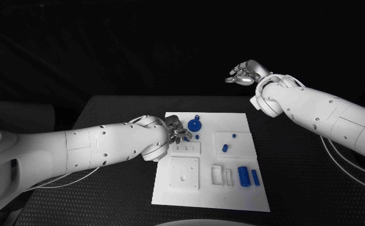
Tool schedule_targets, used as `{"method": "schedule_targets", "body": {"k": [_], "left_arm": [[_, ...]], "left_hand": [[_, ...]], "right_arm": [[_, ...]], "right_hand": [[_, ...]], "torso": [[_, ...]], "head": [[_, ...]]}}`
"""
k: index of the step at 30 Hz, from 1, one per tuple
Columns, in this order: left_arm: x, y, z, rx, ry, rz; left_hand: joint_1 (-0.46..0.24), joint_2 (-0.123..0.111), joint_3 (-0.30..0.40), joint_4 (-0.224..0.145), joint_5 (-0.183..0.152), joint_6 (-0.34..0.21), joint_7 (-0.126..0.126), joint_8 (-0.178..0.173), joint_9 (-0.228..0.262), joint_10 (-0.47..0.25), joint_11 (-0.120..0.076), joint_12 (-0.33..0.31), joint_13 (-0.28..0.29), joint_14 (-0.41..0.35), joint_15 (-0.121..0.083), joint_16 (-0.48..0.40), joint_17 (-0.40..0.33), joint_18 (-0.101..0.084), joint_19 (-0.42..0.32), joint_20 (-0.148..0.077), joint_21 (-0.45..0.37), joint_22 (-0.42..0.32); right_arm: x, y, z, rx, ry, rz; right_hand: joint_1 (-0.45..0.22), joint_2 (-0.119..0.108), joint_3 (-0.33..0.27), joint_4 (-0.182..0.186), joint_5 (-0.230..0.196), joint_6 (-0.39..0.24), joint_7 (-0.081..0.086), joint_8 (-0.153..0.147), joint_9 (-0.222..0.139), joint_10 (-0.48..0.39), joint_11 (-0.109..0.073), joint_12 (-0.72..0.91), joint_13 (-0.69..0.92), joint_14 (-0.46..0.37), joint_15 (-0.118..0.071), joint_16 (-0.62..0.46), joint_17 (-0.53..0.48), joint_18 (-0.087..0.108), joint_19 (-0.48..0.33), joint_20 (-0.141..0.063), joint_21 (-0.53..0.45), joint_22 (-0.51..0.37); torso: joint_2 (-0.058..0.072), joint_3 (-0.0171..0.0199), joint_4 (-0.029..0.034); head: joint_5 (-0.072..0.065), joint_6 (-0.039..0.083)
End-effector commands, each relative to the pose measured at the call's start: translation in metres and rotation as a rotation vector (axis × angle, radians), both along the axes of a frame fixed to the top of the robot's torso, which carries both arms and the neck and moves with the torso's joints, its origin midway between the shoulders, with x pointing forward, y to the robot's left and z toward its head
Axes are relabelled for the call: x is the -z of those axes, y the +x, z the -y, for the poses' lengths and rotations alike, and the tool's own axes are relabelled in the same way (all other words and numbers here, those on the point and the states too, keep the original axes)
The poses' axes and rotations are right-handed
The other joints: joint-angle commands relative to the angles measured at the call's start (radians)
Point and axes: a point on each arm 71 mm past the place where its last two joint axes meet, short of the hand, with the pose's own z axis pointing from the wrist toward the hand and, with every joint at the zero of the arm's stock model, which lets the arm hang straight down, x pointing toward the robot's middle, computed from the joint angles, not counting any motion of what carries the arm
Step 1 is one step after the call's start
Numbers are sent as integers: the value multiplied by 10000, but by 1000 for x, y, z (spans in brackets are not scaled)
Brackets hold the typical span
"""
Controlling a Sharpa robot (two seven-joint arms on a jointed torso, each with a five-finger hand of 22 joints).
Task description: Assemble the parts on the task board
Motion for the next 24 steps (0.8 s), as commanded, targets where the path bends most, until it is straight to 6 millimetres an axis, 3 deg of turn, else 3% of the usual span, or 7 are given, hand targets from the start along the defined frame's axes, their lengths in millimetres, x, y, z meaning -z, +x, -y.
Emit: {"method": "schedule_targets", "body": {"k": [1, 7, 24], "left_arm": [[4, -3, 3, 562, 440, 36], [10, -4, 4, 615, 523, -42], [23, -9, 5, 616, 550, -269]], "left_hand": [[140, 13, 130, -37, 27, 1003, -968, 13, 5, 6, -35, -69, 15, 317, -389, -60, 10, 152, 54, -1271, 61, 138], [145, 7, 136, -36, 33, 1005, -967, 8, 2, 9, -34, -75, 17, 318, -386, -61, 12, 151, 51, -1270, 61, 140], [138, -19, 147, -33, 66, 1024, -959, -3, -5, 7, -24, -99, 26, 302, -369, -74, 20, 144, 30, -1261, 57, 145]], "right_arm": [[1, 0, -3, -224, -72, -31], [1, 0, -3, -236, -62, -44], [2, -2, -6, -335, -20, -89]], "right_hand": [[61, 34, 56, -7, 25, -77, 224, 71, -16, -63, 12, 68, -22, -81, 10, 70, -17, -70, -45, 21, -50, 18], [24, 58, 108, -30, 10, -52, 217, 111, -37, -225, 93, -25, -310, -269, 70, -27, -251, -91, -209, 63, -198, -2], [23, 73, 132, -39, 4, -58, 220, 126, -54, -203, 106, -27, -479, -263, 90, -22, -380, -79, -215, 83, -235, 4]], "torso": [[11, -2, -2], [17, -4, -4], [23, 0, -1]], "head": [[10, -21], [9, -34], [9, -105]]}}
